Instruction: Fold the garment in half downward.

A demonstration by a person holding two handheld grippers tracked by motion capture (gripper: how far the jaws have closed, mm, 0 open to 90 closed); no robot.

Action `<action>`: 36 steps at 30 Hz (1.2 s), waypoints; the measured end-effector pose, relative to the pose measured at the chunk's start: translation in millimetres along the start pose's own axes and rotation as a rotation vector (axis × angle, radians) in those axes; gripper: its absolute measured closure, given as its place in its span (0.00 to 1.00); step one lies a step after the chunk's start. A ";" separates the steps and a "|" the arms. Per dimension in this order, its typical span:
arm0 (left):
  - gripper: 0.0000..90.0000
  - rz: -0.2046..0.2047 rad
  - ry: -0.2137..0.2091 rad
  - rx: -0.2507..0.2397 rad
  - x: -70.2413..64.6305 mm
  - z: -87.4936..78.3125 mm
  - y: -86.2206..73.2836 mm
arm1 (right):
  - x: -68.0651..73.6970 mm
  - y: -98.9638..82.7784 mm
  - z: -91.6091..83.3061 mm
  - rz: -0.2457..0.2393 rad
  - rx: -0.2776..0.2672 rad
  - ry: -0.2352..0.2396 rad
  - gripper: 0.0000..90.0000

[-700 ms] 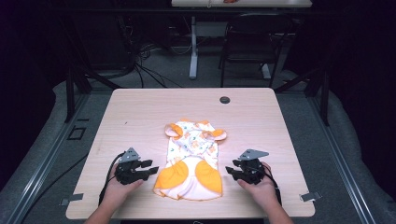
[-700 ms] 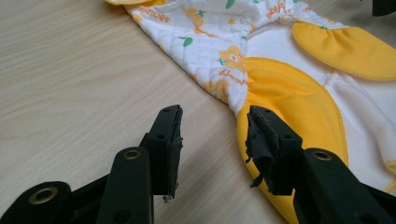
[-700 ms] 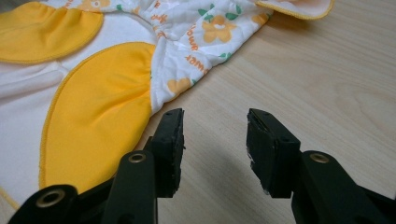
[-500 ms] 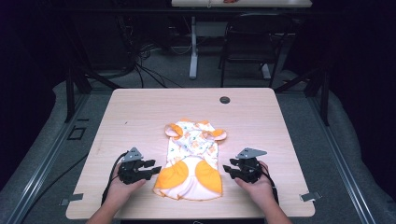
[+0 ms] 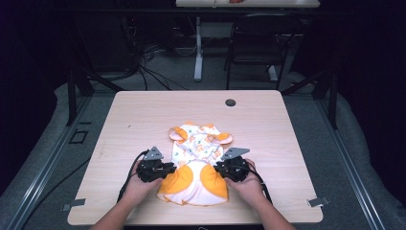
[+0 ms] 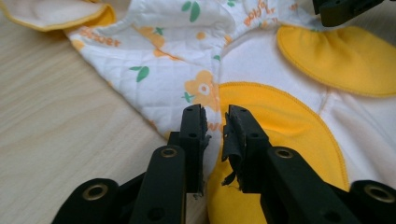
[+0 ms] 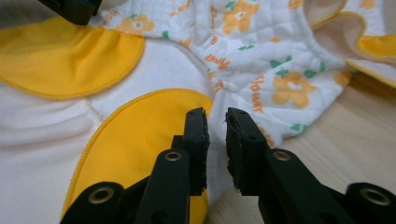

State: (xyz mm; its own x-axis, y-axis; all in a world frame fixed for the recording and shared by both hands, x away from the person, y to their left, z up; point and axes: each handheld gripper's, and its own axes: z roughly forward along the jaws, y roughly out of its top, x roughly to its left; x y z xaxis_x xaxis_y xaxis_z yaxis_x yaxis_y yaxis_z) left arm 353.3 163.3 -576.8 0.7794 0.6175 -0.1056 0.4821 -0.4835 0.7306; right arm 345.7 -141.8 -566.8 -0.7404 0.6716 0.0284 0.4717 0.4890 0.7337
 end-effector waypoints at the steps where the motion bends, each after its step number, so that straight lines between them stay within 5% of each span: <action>1: 0.87 0.013 0.008 0.012 -2.1 1.9 -0.9 | 3.8 -1.4 6.8 -0.026 0.040 -0.001 0.88; 3: 0.87 0.021 0.007 0.011 -4.1 2.6 -2.7 | 6.9 -3.5 9.1 -0.057 0.062 -0.012 0.89; 10: 0.88 0.016 -0.009 0.001 -8.7 -0.1 -8.3 | 6.9 -8.3 6.0 -0.023 0.051 0.016 0.89; 20: 0.88 0.045 -0.030 0.032 -22.8 -6.6 -13.0 | 14.3 -12.9 -2.5 -0.071 0.083 0.042 0.88; 36: 0.86 0.050 -0.069 0.044 -37.0 -17.3 -18.9 | 23.4 -16.2 -11.2 -0.067 0.114 0.098 0.86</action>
State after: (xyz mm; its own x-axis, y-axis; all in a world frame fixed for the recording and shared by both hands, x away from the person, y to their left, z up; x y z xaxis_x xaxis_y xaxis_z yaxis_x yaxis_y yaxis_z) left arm 308.3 160.3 -575.0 0.8279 0.5484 -0.1176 0.4582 -0.5403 0.7058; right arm 315.4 -140.3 -570.4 -0.8126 0.5804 0.0524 0.4670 0.5947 0.6544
